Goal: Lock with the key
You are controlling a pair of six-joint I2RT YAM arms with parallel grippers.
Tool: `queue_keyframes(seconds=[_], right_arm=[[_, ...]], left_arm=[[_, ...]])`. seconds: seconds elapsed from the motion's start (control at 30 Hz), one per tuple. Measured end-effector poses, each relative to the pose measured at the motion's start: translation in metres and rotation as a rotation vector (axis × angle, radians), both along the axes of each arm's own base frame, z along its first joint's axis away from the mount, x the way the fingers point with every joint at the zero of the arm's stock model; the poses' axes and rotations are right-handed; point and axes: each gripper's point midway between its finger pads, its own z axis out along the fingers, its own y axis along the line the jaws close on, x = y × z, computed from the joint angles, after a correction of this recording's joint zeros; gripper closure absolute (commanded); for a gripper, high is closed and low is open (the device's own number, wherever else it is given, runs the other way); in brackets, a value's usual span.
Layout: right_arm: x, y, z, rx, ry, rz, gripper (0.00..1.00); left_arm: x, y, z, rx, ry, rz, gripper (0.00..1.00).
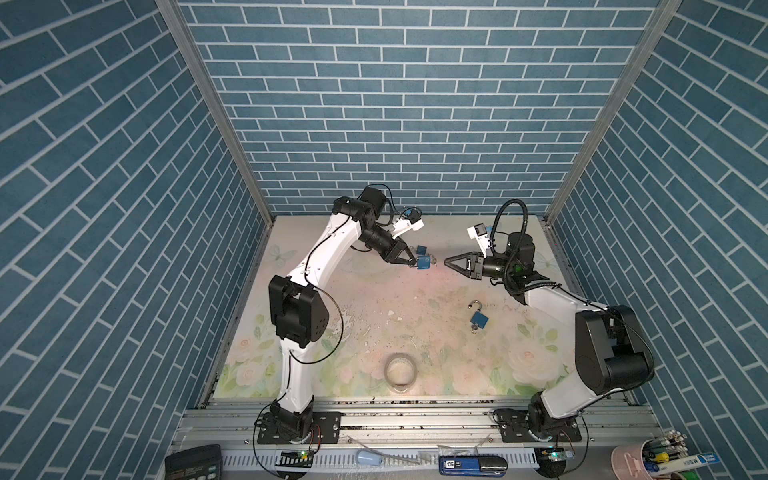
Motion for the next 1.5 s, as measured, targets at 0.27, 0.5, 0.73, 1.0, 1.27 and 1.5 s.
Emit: queue_keyframes(seconds=[0.27, 0.5, 0.73, 1.0, 1.27, 1.5], right_arm=[[-0.002, 0.004, 0.001, 0.000, 0.000, 0.005, 0.65], [-0.003, 0.018, 0.011, 0.006, -0.032, 0.032, 0.64], [-0.005, 0.027, 0.010, 0.004, -0.033, 0.048, 0.66], [-0.006, 0.029, 0.009, 0.003, -0.033, 0.054, 0.76], [-0.008, 0.032, 0.010, 0.005, -0.038, 0.068, 0.76], [-0.010, 0.034, 0.012, 0.007, -0.044, 0.078, 0.81]], left_arm=[[-0.001, -0.002, 0.001, -0.003, 0.011, 0.004, 1.00], [-0.003, -0.006, 0.001, -0.008, 0.011, -0.003, 1.00], [-0.004, -0.007, 0.002, -0.016, 0.012, -0.006, 1.00], [-0.007, -0.008, 0.009, -0.033, 0.010, -0.008, 1.00], [-0.007, -0.008, 0.009, -0.034, 0.011, -0.007, 1.00], [-0.007, -0.008, 0.010, -0.038, 0.014, -0.003, 1.00]])
